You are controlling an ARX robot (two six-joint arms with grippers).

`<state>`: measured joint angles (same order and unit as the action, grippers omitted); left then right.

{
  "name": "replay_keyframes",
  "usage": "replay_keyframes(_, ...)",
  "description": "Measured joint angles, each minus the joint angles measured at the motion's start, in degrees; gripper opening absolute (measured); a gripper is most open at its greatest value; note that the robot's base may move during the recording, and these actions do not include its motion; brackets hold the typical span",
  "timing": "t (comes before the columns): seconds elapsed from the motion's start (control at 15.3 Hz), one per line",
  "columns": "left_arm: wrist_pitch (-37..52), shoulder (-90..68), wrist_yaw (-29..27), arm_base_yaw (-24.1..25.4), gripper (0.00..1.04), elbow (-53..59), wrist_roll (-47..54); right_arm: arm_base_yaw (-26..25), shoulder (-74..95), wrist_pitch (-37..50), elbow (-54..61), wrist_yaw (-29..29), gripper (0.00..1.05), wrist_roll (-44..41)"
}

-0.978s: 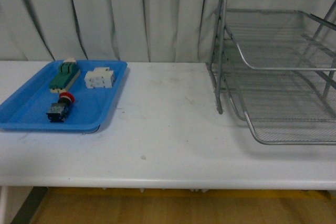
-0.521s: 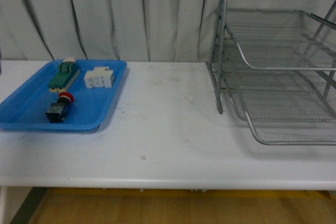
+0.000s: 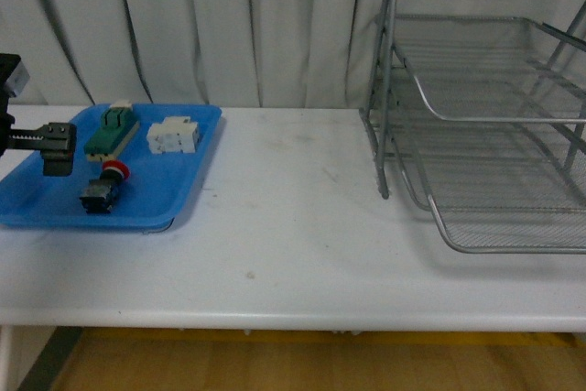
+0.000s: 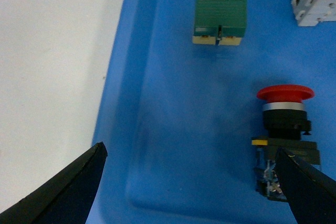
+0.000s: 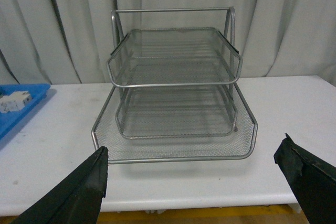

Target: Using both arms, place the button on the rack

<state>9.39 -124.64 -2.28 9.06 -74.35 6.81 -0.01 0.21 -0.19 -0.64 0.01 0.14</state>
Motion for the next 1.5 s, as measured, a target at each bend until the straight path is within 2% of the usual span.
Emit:
replay_keyframes(0.2, -0.1, -2.7, 2.1, -1.5, 0.98, -3.0, -0.8, 0.0, 0.0, 0.0, 0.0, 0.0, 0.98, 0.0)
replay_keyframes(0.39, -0.8, -4.3, 7.7, -3.0, 0.98, -3.4, -1.6, 0.0, 0.0, 0.0, 0.0, 0.0, 0.98, 0.0)
replay_keyframes(0.52, -2.3, -5.4, 8.9, -3.6, 0.98, -3.8, -1.6, 0.0, 0.0, 0.0, 0.0, 0.0, 0.98, 0.0)
replay_keyframes(0.91, -3.9, -9.3, 5.9, -4.6, 0.98, -5.4, 1.2, 0.0, 0.0, 0.0, 0.0, 0.0, 0.98, 0.0)
replay_keyframes(0.98, -4.3, -9.4, 5.6, -4.7, 0.95, -5.9, 1.3, 0.0, 0.0, 0.0, 0.0, 0.0, 0.98, 0.0)
replay_keyframes(1.17, -5.1, -9.4, 5.2, -4.6, 0.61, -7.0, 1.1, 0.0, 0.0, 0.0, 0.0, 0.0, 0.98, 0.0)
replay_keyframes(1.3, -5.6, -9.4, 5.3, -4.6, 0.43, -7.4, 1.0, 0.0, 0.0, 0.0, 0.0, 0.0, 0.98, 0.0)
replay_keyframes(1.37, -5.7, -9.4, 5.3, -4.6, 0.37, -7.5, 0.7, 0.0, 0.0, 0.0, 0.0, 0.0, 0.98, 0.0)
replay_keyframes(1.5, -5.6, -7.5, 5.7, -4.5, 0.37, -6.1, -0.4, 0.0, 0.0, 0.0, 0.0, 0.0, 0.98, 0.0)
